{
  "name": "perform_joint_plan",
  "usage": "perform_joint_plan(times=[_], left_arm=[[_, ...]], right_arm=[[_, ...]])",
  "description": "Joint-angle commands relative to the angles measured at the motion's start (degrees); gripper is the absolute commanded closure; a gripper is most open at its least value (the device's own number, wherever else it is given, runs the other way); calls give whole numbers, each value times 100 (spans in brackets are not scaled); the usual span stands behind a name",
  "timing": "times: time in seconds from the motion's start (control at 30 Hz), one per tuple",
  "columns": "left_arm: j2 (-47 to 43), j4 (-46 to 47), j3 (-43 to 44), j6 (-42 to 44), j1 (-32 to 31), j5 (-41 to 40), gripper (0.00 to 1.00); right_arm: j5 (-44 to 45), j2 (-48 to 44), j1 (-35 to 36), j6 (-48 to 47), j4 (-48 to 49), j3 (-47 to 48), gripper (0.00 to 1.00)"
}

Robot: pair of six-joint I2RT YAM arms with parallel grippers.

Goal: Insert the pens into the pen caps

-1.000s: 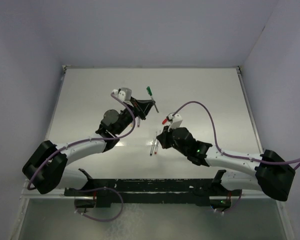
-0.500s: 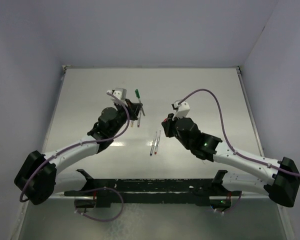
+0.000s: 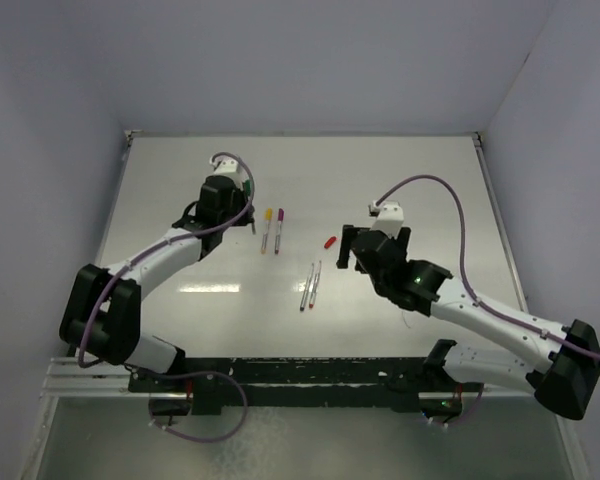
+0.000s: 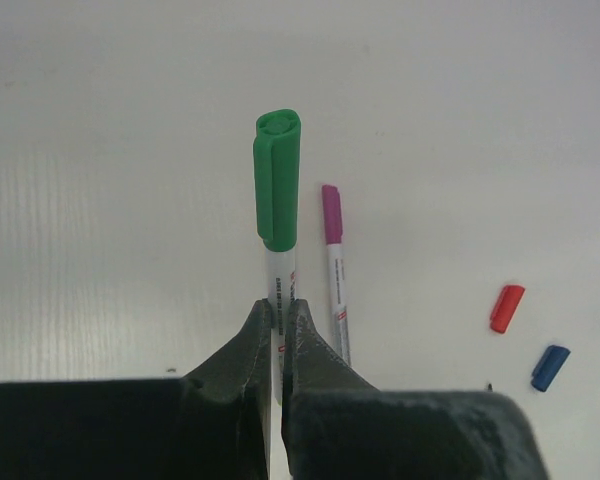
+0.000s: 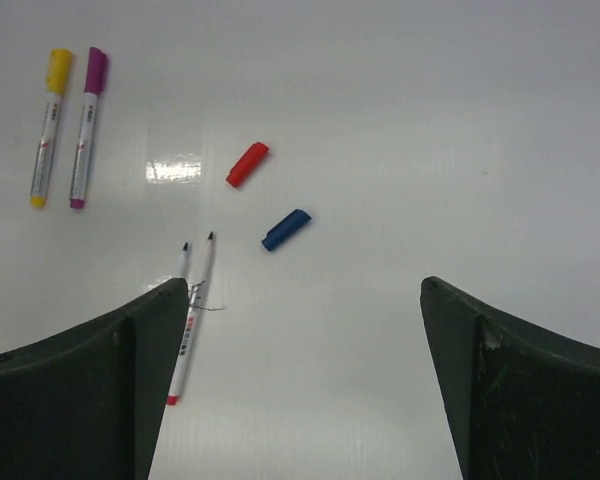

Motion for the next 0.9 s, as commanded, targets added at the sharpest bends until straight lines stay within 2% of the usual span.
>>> perform_joint_plan(times=[0.0,0.13,0.2,0.5,0.87], left_arm=[[302,-506,399,184,197,296,100],[605,-628,491,199,277,499,100],[716,-641,523,211,307,550,100],[1373,-795,882,317,344,859,100],[1833,-993,996,253,346,745,100]], right_arm=[[243,-47,-387,383,-488,245,0],[-343,41,-1187,379,-567,289,0],[-470,132,-1363,379,-640,365,0],[-538,318,-1458,531,-625,279,2],[-805,514,-1503,560,-382,138,2]])
